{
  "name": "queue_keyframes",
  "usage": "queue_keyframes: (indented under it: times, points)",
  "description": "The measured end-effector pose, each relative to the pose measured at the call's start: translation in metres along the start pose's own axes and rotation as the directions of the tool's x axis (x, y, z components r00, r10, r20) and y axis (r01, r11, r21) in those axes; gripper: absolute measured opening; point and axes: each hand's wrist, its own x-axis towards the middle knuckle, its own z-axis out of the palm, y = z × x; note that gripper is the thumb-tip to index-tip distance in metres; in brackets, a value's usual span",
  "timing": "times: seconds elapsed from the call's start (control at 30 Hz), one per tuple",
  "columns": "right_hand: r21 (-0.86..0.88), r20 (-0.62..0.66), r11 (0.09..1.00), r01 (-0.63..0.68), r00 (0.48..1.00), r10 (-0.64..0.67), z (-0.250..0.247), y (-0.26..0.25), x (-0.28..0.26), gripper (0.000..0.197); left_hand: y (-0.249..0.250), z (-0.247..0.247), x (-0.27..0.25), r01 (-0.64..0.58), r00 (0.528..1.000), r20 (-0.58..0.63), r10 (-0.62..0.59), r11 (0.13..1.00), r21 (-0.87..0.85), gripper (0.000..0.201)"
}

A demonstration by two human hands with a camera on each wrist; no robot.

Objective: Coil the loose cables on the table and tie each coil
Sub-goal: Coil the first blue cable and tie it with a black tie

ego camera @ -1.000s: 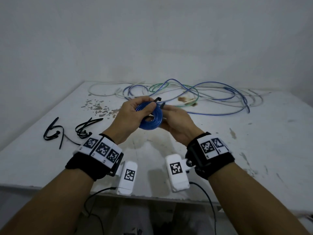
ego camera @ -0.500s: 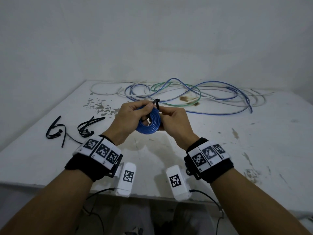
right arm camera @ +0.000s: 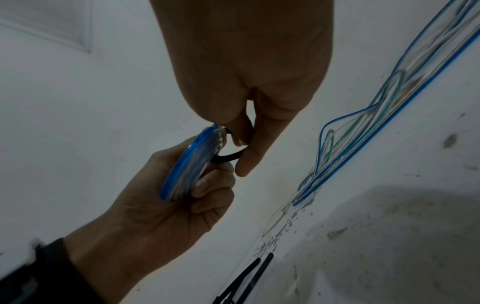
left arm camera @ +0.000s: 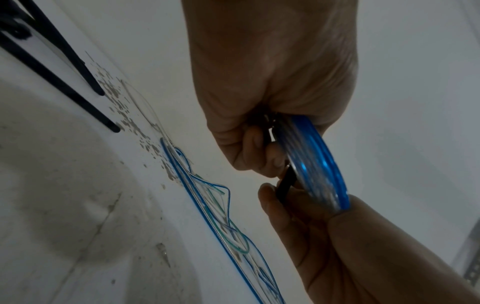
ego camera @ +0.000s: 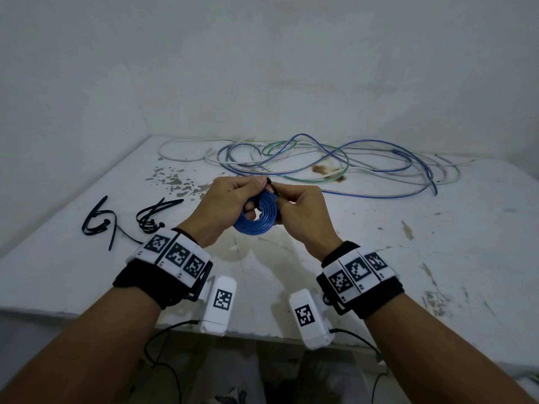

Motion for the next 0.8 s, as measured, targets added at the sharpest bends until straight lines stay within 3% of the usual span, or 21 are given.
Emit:
queue_keyframes:
  times: [0.37, 0.53, 0.6, 0.8]
  points:
    - [-0.121, 0.033, 0.988, 0.094, 0.995, -0.091, 0.003, 0.005, -0.002, 0.023, 0.005, -0.006, 0.001, 0.076, 0.994, 0.071, -0.084, 0.990, 0.115, 0.031]
    - [-0.063, 0.025, 0.996, 0.064, 0.998, -0.062, -0.001, -0.006, 0.002, 0.027, 0.012, -0.015, 0.001, 0.115, 0.984, 0.123, -0.128, 0.987, 0.110, 0.028]
    - [-0.065, 0.023, 0.997, 0.044, 0.999, -0.043, -0.002, -0.008, 0.004, 0.020, 0.013, -0.015, 0.000, 0.125, 0.980, 0.143, -0.136, 0.988, 0.088, 0.026]
    - [-0.240, 0.158, 0.965, 0.108, 0.985, -0.071, -0.004, -0.015, 0.006, 0.019, 0.013, -0.015, -0.003, 0.117, 0.984, 0.113, -0.137, 0.978, 0.170, 0.023]
